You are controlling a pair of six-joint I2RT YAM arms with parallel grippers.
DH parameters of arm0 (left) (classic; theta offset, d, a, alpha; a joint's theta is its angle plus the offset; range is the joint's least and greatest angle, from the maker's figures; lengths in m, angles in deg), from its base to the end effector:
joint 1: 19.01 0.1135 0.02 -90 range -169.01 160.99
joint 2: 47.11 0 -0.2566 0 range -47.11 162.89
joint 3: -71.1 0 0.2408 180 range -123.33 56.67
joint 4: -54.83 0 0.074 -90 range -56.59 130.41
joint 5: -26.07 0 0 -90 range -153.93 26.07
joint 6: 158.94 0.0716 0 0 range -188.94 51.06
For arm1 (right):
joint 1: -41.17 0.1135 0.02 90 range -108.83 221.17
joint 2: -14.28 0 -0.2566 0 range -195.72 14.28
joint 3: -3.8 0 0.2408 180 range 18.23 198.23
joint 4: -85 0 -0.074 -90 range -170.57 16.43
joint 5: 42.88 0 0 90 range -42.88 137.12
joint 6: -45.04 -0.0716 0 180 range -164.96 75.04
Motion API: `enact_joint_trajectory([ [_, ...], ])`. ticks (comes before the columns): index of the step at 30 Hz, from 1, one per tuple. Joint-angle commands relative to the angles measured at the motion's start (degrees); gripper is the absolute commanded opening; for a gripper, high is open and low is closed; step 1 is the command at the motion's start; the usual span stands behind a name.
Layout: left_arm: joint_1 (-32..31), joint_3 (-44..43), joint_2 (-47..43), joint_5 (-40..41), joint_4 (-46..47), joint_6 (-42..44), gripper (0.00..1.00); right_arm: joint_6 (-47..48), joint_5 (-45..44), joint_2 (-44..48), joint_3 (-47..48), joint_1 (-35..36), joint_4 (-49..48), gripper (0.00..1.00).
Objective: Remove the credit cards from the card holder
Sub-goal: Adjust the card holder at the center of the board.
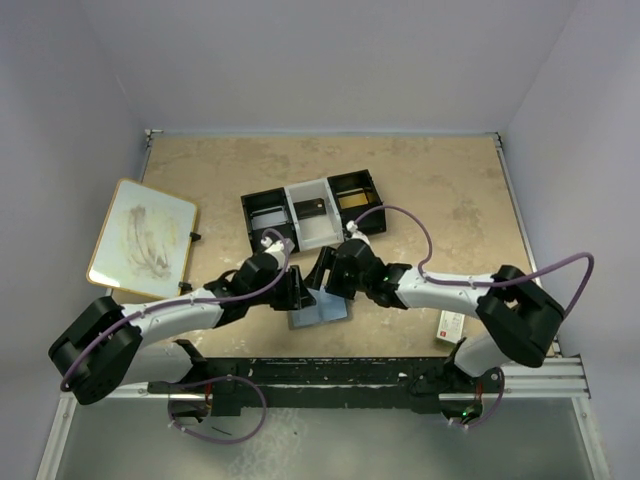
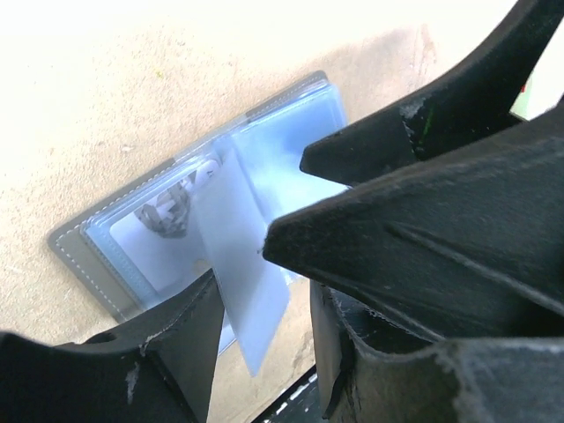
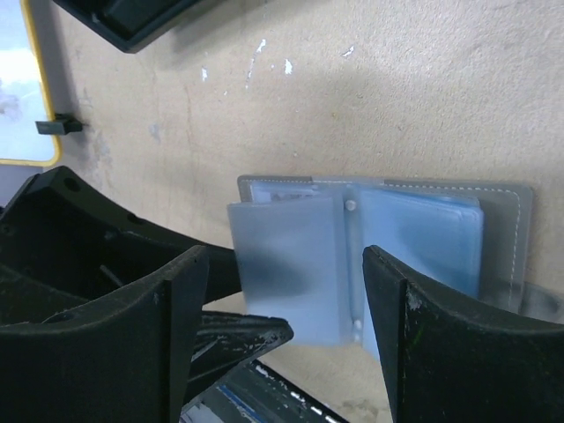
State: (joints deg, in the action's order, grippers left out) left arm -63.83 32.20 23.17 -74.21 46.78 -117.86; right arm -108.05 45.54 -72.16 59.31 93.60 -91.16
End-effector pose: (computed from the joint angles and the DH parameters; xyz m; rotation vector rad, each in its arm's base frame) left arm 0.1687 -0.1857 0.1379 0.0166 2.4776 -1.0056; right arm 0.2029 0.2605 0.1628 0.2405 2.3909 1.0455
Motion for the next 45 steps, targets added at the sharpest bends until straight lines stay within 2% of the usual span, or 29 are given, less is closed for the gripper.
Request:
enact_joint_trajectory([
  [1,-0.36,-3.48,0.28,-0.52,2.82,-0.64,0.4,-1.82,-4.6,5.48,-0.49,-0.14,3.58,0.74],
  [11,-0.48,-6.93,3.75,-1.44,2.92,-0.5,0.4,-8.33,-18.23,18.66,-4.76,-0.39,13.8,0.75],
  [22,-2.11,-8.17,8.63,-2.37,6.47,-3.98,0.4,-10.76,-21.9,31.26,-13.76,-0.41,10.87,0.76],
  [25,-2.66,-9.37,10.47,-2.21,7.04,-4.32,0.45,-11.48,-23.09,34.12,-15.08,-0.39,11.67,0.76],
  [30,-4.67,-12.36,14.48,-1.65,7.34,-4.66,0.53,-13.23,-23.97,37.25,-16.96,-0.39,12.99,0.77],
  [38,-7.54,-14.58,20.42,2.22,5.48,-5.25,0.55,-14.55,-24.78,38.19,-17.79,-0.44,14.54,0.77],
  [42,-7.75,-14.07,20.35,3.76,4.38,-5.74,0.55,-13.38,-24.53,38.55,-17.78,-0.32,14.8,0.78],
  [45,-8.3,-14.75,16.48,5.58,2.27,-5.47,0.55,-11.63,-23.75,39.41,-18.09,-0.39,13.47,0.78],
])
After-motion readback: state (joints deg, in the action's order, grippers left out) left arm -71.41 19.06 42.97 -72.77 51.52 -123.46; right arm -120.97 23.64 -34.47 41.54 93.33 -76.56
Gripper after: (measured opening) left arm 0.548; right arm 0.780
